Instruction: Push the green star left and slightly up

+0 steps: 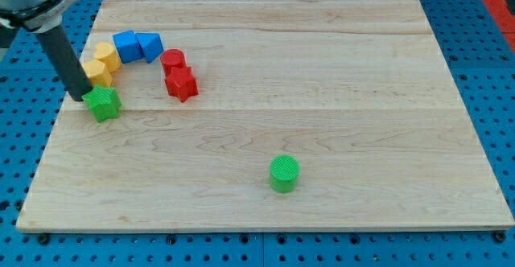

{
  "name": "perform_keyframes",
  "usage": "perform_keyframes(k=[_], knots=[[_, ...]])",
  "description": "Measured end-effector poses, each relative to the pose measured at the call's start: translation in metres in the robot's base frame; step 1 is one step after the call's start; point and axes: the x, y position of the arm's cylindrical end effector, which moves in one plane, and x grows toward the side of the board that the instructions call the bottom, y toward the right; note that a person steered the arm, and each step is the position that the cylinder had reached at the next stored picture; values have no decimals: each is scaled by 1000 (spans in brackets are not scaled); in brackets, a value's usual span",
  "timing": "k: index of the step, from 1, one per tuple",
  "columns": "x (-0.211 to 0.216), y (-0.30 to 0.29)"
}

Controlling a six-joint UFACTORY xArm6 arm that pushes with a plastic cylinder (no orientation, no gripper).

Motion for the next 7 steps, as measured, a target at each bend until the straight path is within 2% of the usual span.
perform_keyframes(k=[3, 5, 7], knots=[[48, -14], [43, 31], [45, 37]])
